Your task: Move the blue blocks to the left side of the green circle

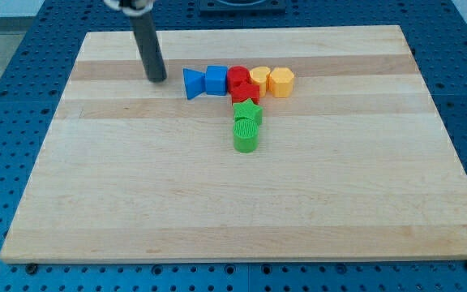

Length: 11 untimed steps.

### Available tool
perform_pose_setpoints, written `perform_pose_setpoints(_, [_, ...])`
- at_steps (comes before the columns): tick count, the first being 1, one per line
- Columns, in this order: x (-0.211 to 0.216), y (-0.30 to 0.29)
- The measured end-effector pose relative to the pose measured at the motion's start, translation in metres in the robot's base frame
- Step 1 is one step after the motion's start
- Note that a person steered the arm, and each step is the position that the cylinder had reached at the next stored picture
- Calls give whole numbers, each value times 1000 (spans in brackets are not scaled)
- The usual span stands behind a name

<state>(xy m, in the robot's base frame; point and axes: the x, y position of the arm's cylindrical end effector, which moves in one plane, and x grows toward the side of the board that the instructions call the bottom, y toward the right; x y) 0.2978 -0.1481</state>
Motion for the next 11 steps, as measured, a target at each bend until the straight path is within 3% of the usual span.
perform_pose_setpoints(2, [-61,31])
perform_pose_setpoints(4, [-55,45])
perform_pose_setpoints(5, [-19,46])
perform_pose_setpoints(7, [0,56])
perform_pose_setpoints(8, [58,64])
perform_pose_setpoints(9, [70,64])
perform_pose_setpoints(10, [114,64])
perform_pose_setpoints(11, [115,64])
